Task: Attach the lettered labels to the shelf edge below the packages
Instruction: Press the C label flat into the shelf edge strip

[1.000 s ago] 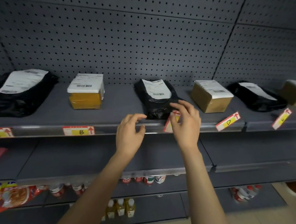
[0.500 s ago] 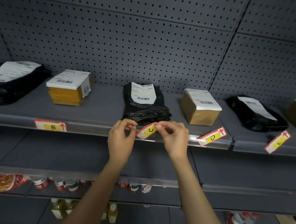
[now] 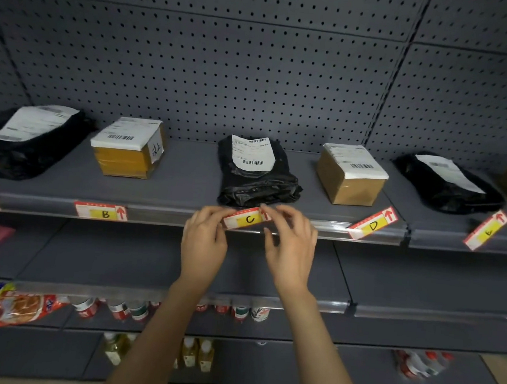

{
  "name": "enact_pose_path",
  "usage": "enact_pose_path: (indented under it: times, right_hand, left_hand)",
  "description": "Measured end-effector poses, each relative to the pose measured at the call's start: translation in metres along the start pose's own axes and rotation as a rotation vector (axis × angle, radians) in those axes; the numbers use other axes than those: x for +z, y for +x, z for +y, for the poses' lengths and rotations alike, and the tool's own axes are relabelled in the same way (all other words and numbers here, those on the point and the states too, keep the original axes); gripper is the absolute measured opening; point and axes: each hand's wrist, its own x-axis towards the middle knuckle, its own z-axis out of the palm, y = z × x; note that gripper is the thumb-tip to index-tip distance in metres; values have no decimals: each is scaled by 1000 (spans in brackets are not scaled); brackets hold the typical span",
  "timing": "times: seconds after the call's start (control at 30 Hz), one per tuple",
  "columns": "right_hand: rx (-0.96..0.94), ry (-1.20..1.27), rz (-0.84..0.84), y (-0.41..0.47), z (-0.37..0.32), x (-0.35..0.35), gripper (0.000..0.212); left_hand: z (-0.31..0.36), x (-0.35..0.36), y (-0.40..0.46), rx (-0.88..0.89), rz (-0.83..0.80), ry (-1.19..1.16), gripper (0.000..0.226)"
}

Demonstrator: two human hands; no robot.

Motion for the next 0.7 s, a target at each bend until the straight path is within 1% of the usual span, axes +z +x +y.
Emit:
enact_pose_path:
  times: [0.03,0.1,0.23,0.3,0.43,0.5,0.57,0.63,0.7]
  right_hand:
    - [-34,-27,-23,-2,-3,2,54]
    - [-45,-61,-58,-5,-5,5,56]
    - [1,-72,-33,-5,0,4,51]
    - [16,-53,-24,-8,6,3,51]
    - [46,-68,-64,-15,13,1,60]
    - [29,-58,-71,-14,14,-2,57]
    - [29,-9,-42,-10,16,-6,49]
    - [65,39,22,-6,23,-17,45]
    - [99,56,96,-1,37,-32,46]
  left_hand:
    - [-1,-1,0,15,-18,20,45]
    - [-2,-4,-1,57,-62,58,51]
    - [-2,-3,-1,115,-95,71,54]
    - [-1,-1,0,123,-96,68,53]
    - [4,3,-1,134,-98,58,47]
    - [8,4,1,102,-89,73,39]
    - [14,4,3,40,-61,82,31]
    - [23,4,5,1,-36,44,33]
    - [38,9,9,-6,-30,-30,36]
